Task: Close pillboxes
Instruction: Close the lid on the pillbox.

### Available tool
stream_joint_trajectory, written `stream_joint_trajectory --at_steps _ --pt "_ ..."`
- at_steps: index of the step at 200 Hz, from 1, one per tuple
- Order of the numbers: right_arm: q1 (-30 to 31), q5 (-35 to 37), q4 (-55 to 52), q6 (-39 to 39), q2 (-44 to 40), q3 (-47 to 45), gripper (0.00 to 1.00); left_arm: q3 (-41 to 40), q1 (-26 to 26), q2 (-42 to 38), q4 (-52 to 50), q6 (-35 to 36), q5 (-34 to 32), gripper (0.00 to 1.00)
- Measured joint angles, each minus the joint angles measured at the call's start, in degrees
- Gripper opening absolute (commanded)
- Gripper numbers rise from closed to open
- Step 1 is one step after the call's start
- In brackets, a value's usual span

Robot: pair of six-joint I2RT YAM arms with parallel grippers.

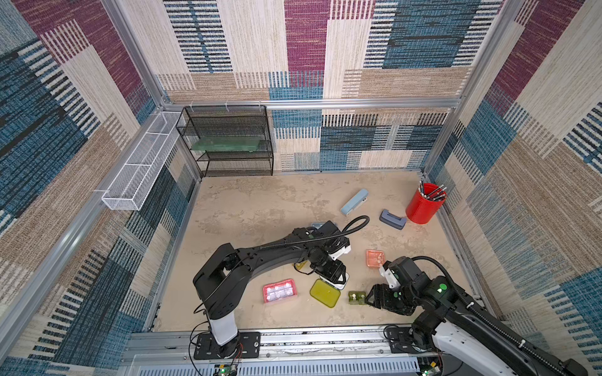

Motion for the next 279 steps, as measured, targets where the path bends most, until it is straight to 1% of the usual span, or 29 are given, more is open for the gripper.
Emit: stream_joint_trajectory --at_steps 64,96,279 --pt "0.2 -0.2 2.0 0.4 6.3 0.4 0.73 -0.1 0.0 -0.1 0.0 0.2 0.0 0.57" --pt "0.2 -0.2 3.1 0.3 8.1 0.9 0.73 -0.7 0.0 -0.6 0.0 0.4 0.0 0.57" --pt "-2.1 -0.2 5.8 -1.6 12.8 1.6 0.73 0.4 0.0 0.2 -1.0 2.8 0.0 0.57"
